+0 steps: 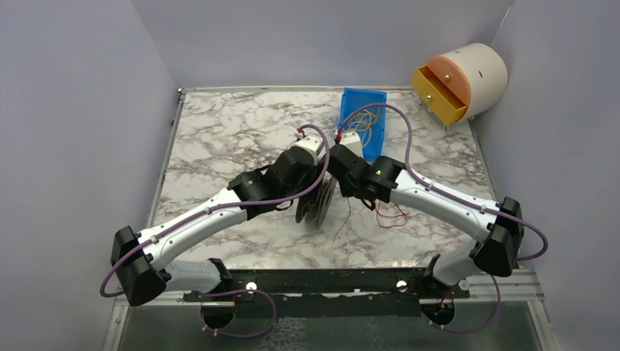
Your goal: Wrap the cables
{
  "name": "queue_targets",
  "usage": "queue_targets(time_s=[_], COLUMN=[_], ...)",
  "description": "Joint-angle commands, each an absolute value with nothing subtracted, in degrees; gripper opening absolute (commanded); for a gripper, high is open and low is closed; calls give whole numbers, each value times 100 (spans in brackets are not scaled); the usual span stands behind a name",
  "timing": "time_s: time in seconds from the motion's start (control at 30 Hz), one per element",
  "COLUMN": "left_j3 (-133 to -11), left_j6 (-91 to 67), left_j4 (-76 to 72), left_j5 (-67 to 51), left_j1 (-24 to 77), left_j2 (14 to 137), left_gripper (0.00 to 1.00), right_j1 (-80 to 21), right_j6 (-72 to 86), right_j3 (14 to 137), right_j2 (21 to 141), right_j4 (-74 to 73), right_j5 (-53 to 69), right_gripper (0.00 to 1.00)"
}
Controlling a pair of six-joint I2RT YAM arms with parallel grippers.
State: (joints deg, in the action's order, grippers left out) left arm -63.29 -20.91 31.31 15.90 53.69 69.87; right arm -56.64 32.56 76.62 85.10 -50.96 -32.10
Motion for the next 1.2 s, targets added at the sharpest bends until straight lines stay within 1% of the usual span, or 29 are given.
queue_targets(time_s=[0.0,0.1,0.27,0.33,0.5,0.87,0.97,1.0,1.1,1.13,1.17], left_j3=[-6304,-6282,-6247,-6221,-6165,-6023,-5992,-5989,-5969,-5969,-5961], left_j6=[-1979,-1961,-1916,-1928,-1935,-1916,-1903,-1895,-1866,-1857,-1843], left_j4=[2930,2903,2897,2896,2867,2805,2795,2791,2795,2795,2802], left_j5=[1609,1602,1490,1469,1417,1365,1328,1323,1310,1310,1310], left_j1=[5340,5301,5202,5179,5153,5099,5089,5091,5088,5083,5083], left_j2=[7081,7105,7157,7154,7170,7248,7281,7285,7266,7250,7231], left_gripper=[63,60,49,48,47,30,24,20,3,0,0], right_j1=[-5720,-5726,-5735,-5748,-5754,-5773,-5778,-5779,-5781,-5781,-5783], right_j6=[3283,3262,3226,3214,3186,3138,3138,3140,3151,3150,3139], right_j3=[7745,7717,7707,7686,7713,7782,7784,7782,7798,7796,7789], right_j2=[8501,8499,8499,8499,8551,8655,8656,8652,8653,8654,8656], right_j4=[-5042,-4985,-4939,-4911,-4876,-4864,-4861,-4859,-4843,-4830,-4819], right_j5=[-3348,-3349,-3334,-3348,-3357,-3401,-3408,-3414,-3501,-3565,-3621], right_gripper=[1,1,1,1,1,1,1,1,1,1,1])
